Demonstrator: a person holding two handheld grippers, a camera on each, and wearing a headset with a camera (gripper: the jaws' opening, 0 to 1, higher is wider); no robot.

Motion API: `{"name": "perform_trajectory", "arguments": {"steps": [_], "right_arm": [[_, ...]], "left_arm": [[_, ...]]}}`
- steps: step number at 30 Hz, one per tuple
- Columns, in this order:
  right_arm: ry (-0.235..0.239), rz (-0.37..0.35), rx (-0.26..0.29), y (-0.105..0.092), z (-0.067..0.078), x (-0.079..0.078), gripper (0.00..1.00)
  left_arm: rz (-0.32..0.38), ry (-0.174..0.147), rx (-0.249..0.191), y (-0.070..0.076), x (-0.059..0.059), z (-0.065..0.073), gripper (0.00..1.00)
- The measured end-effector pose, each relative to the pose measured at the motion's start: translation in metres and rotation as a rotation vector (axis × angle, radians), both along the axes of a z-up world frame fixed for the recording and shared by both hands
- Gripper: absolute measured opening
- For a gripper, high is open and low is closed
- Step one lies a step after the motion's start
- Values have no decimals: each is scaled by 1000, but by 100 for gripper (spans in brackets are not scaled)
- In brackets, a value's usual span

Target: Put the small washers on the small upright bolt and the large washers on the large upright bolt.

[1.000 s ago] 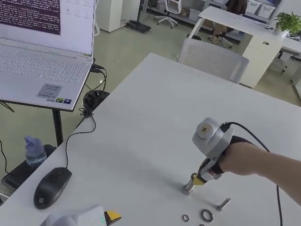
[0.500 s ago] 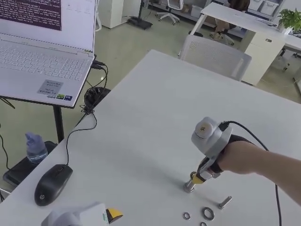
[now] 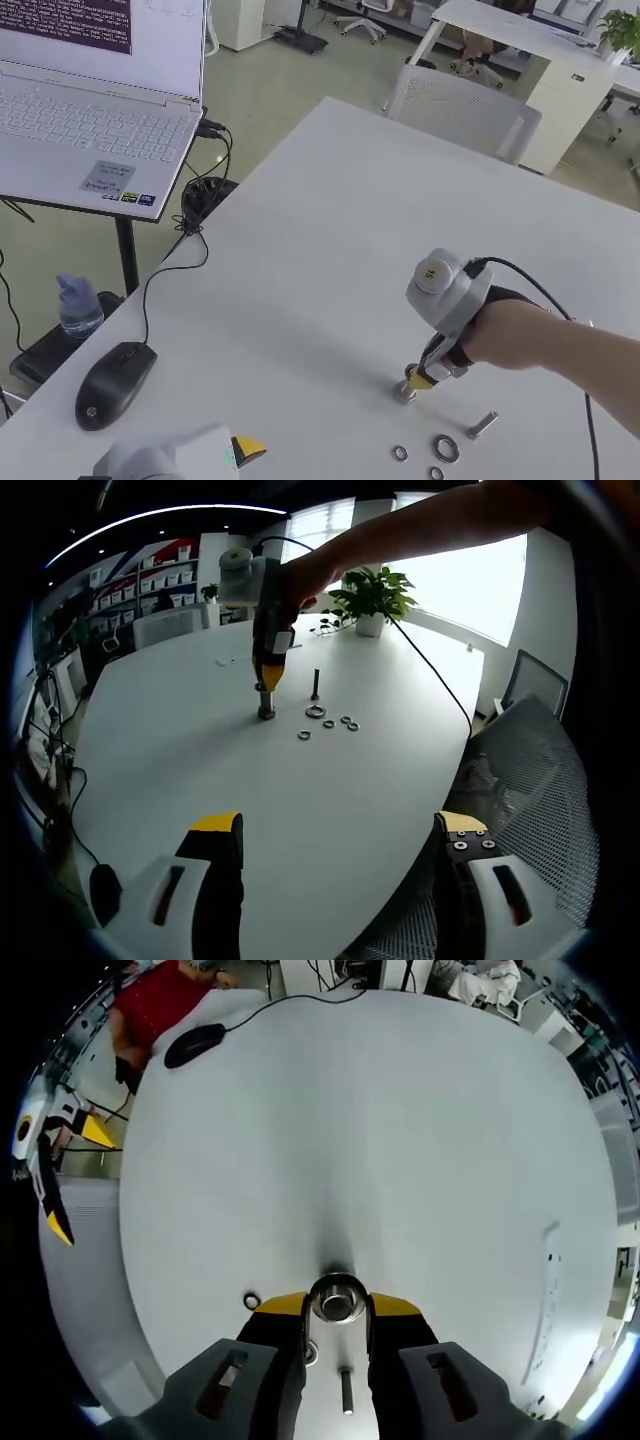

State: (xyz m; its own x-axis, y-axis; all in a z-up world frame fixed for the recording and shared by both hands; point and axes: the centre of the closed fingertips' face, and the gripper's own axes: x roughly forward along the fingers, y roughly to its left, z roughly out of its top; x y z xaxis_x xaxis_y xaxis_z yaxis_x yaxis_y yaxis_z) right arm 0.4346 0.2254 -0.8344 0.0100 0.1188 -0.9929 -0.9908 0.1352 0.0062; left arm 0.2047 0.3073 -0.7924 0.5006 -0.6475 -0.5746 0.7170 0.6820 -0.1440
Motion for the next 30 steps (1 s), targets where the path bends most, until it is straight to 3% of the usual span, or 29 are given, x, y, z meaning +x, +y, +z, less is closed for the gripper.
{"name": "perform_trajectory", "arguments": {"steps": [30], "right_arm": [[-11, 4, -20, -1, -31, -3, 22]], "left_arm": [[-4, -6, -15, -4, 2, 3, 77]]}}
